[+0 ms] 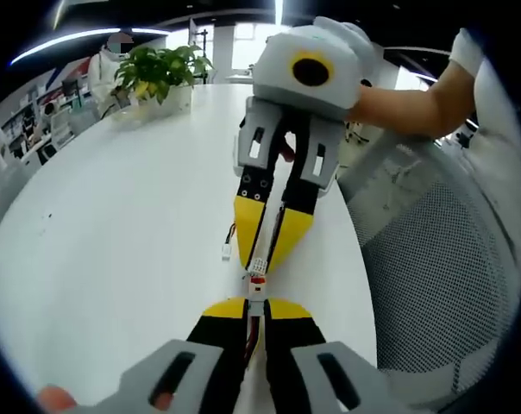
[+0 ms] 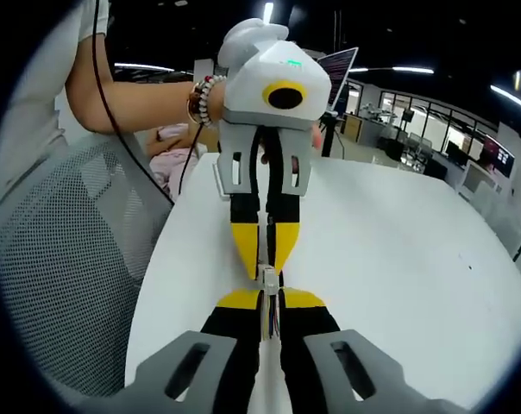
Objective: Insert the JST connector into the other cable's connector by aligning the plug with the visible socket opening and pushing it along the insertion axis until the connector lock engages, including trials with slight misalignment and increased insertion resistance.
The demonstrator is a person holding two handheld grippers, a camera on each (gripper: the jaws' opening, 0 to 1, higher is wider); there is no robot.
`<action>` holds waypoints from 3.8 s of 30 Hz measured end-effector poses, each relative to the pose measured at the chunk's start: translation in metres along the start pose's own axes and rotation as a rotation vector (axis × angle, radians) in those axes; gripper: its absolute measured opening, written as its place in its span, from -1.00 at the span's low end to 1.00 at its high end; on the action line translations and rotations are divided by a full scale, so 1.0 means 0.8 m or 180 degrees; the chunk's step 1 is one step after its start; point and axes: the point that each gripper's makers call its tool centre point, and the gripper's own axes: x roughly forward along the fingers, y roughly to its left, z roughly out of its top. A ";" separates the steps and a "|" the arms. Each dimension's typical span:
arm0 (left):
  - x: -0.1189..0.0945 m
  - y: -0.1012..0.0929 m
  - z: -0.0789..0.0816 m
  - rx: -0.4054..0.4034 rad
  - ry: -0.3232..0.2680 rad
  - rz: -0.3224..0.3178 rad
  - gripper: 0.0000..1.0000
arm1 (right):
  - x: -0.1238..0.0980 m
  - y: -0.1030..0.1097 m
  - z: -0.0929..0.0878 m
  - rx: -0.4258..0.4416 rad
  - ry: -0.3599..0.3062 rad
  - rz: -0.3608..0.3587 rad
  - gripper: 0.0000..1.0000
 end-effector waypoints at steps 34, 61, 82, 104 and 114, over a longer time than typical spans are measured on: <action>0.021 -0.007 -0.047 -0.0355 0.0075 -0.0290 -0.99 | 0.022 0.022 -0.054 0.0088 0.0429 0.0336 -0.93; 0.024 -0.007 -0.050 -0.0342 -0.0294 -0.0232 -0.99 | 0.022 0.015 -0.069 0.0120 0.0316 0.0257 -0.98; 0.007 -0.008 -0.028 0.0314 -0.0010 -0.0042 -1.00 | 0.007 0.003 -0.041 -0.0060 0.0251 0.0118 -1.00; 0.017 -0.012 -0.029 0.0484 0.0123 -0.0075 -1.00 | 0.013 0.015 -0.057 0.0099 0.0485 0.0267 -1.00; 0.024 -0.014 -0.029 0.0564 0.0167 -0.0119 -1.00 | 0.008 0.016 -0.060 0.0958 0.0406 0.0391 -1.00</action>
